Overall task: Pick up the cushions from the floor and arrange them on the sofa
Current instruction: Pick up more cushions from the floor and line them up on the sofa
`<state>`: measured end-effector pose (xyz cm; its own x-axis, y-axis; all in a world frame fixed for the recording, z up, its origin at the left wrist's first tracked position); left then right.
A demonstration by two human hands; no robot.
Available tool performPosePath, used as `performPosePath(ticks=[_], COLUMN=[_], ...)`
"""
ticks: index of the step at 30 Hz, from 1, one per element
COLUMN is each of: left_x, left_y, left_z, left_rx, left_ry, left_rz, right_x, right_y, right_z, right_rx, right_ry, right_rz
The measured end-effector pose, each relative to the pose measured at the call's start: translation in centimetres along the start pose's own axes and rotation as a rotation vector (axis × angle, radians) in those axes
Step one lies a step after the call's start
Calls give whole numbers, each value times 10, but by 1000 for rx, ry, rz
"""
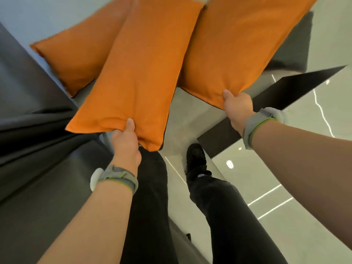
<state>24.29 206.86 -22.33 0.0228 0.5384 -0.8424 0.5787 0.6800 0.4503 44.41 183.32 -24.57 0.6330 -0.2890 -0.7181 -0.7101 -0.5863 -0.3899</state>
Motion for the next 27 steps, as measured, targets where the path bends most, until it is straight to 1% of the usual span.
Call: performPosePath(ticks=[4,6,9,14,16,18,19,21,22,27], left_x=[-74,-121,-176,-259,-289,-331,-333,-362,-368,-407], left_y=[9,8,-2,-36,-48,-63,-62,-76,-81,-112], left_z=[-41,-69,-103,-169,-194,-235,-233,-270,-281,-364], left_rx=[134,155,175,240,281,284,319,327,330,361], left_ry=[151,190,256,355,395,444,444,492,491,593], left_rz=[162,223,246,232,239,270,295,327,345,428], right_x=[-57,-100,-157,-247,-282,-333,-336,-374,-387,-479], right_y=[-32,-46,-59,-60,-64,-64,-74,-69,-71,-55], right_z=[-44,-68,-92,-112,-120,-127,-133,-133,-135,-115], right_rx=[-177,-210,-246,-254,-251,-277,-250,-220,-179,-63], right_ry=[22,-25,-61,-102,-119,-177,-155,-197,-205,-356], right_rz=[-168,-297,-448,-616,-651,-730,-725,-746,-747,-796])
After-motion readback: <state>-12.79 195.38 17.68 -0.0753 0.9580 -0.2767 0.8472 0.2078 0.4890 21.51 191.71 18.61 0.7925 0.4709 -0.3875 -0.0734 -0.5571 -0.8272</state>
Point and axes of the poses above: each hand's wrist, its own x-axis towards the middle knuckle, its own z-axis out of the palm, y = z × x, the point moved 2 cm from there along x, towards the middle knuckle, and after that the axes turned 4 degrees about x, right-handed, at the moved point
